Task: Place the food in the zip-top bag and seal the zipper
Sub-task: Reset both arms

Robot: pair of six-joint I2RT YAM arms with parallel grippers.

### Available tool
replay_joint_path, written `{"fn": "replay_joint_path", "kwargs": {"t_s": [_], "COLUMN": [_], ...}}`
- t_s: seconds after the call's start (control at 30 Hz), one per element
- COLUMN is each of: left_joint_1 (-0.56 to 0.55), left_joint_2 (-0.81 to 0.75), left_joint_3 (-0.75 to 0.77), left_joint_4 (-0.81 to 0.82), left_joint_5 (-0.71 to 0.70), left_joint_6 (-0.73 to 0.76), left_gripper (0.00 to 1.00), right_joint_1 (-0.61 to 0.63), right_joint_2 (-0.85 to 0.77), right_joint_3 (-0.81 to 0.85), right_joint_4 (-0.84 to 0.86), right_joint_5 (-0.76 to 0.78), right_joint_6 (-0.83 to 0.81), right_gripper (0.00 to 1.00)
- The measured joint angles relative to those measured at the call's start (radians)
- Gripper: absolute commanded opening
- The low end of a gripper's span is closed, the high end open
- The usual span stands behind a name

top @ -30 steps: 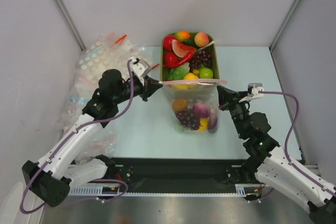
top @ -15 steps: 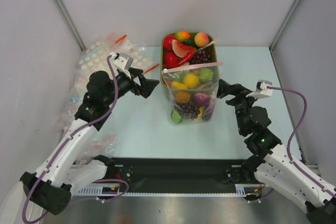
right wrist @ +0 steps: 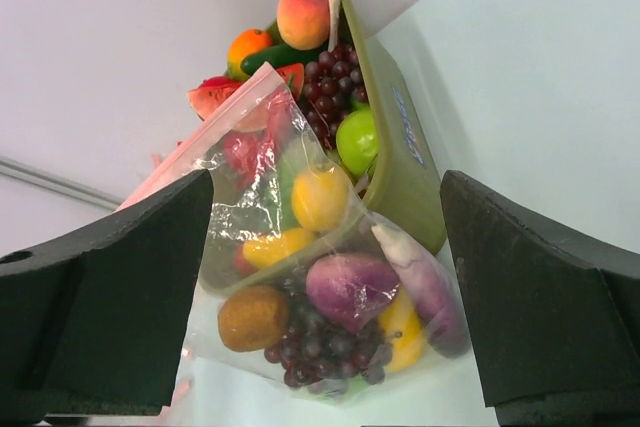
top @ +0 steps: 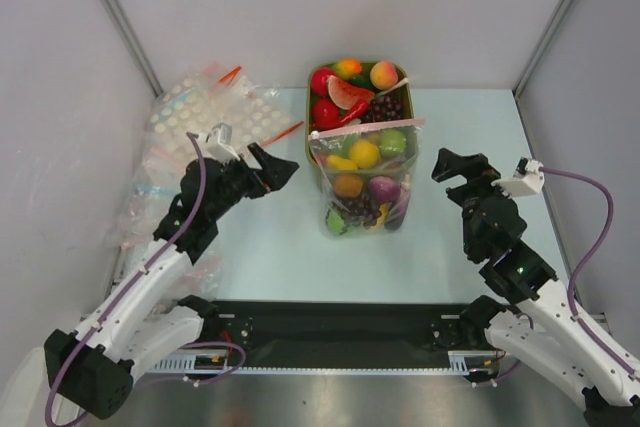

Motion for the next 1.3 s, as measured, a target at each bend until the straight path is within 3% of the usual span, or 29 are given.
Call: {"fn": "replay_joint_path", "kwargs": {"t_s": [0.13,0.3,0.53,1.3], "left_joint_1": [0.000,0.000,0.000,0.000], "left_joint_2": [-0.081,-0.175,-0.106,-0.095], "left_joint_3": [-0.159,-0.287,-0.366,-0.399], "left_joint_4": [0.053,0.275,0.491,0.644], "left_joint_5": [-0.076,-0.072,0.005,0.115], "left_joint_6": [-0.039,0.002,0.013,0.029], "left_gripper": [1.00,1.00,1.00,1.00], "right_joint_1": [0.000,0.000,0.000,0.000], "right_joint_2": [0.032,0.047,0.030,0.003], "right_joint_3": [0.050,0.060,-0.045,-0.119], "right_joint_4": [-0.062,-0.056,0.017,0.127], "right_joint_5": [-0.027,-0.067,-0.110,-0.194], "right_joint_6": [0.025,-0.032,-0.084,-0.118], "right_gripper": [1.00,1.00,1.00,1.00]}}
